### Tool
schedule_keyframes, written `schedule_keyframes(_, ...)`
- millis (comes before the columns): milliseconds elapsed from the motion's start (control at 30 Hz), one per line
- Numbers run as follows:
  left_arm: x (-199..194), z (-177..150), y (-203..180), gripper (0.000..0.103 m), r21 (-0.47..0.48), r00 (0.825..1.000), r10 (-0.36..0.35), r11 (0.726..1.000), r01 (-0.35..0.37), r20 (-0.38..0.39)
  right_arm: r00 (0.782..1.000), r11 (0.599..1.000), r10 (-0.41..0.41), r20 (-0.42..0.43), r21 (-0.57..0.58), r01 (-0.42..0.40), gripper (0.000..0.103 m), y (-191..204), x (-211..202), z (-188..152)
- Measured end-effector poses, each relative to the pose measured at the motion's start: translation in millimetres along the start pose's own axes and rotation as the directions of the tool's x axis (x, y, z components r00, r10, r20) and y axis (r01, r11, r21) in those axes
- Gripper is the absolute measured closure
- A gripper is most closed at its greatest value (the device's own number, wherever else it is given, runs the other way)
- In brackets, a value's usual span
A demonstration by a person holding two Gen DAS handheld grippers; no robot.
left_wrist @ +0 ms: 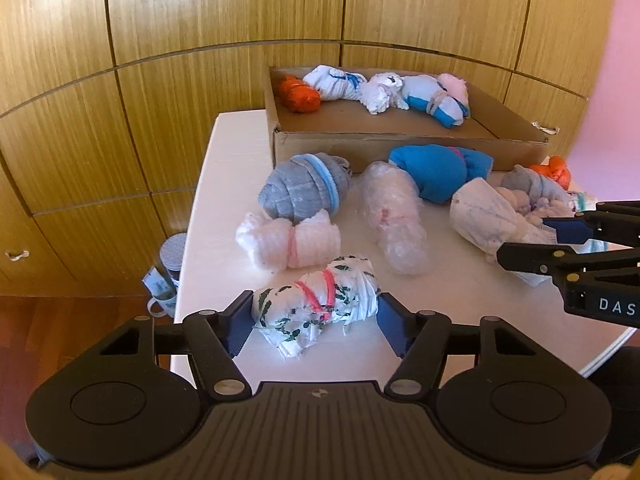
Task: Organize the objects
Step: 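Return both grippers to the table and grasp the next bundles, then carry white floral bundle with left gripper while right carries white rolled sock into tray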
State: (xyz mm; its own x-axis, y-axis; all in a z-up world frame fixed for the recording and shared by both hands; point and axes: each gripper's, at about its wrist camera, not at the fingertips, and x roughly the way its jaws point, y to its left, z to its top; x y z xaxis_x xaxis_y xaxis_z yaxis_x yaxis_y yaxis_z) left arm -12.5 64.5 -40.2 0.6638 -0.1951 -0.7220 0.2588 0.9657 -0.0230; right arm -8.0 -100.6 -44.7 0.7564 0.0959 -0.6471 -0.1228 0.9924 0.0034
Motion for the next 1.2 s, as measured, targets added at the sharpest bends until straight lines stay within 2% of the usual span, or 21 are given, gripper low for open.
schedule_keyframes(167, -11, 3, -5, 0.033, 0.023, 1.000, -0.027, 0.999, 0.027, 0.006, 0.999, 0.999, 0.021, 0.024, 0.032, -0.022, 0.069, -5, -11, 5)
schedule_keyframes(300, -27, 14, -9, 0.033, 0.059, 0.998, -0.045, 0.997, 0.042, 0.040, 0.998, 0.998, 0.041, 0.049, 0.048, -0.043, 0.069, -10, -20, 14)
schedule_keyframes(467, -35, 44, -6, 0.033, 0.128, 0.995, -0.042, 0.991, 0.030, 0.087, 0.995, 0.996, 0.059, 0.086, 0.066, -0.064, 0.069, -18, -29, 33)
schedule_keyframes(600, -33, 74, 1, 0.033, 0.186, 0.992, -0.014, 0.982, -0.009, 0.124, 0.990, 0.995, 0.068, 0.122, 0.071, -0.077, 0.069, -23, -35, 55)
schedule_keyframes(767, -29, 112, 7, 0.033, 0.240, 0.987, -0.013, 0.970, -0.027, 0.161, 0.985, 0.995, 0.069, 0.158, 0.061, -0.080, 0.069, -29, -36, 85)
schedule_keyframes(900, -20, 134, 11, 0.033, 0.251, 0.987, -0.010, 0.968, -0.030, 0.158, 0.982, 0.994, 0.078, 0.171, 0.056, -0.088, 0.069, -33, -29, 106)
schedule_keyframes(1200, 7, 155, 6, 0.033, 0.261, 0.991, -0.008, 0.965, -0.028, 0.133, 0.986, 0.996, 0.080, 0.149, 0.036, -0.086, 0.069, -41, -2, 130)
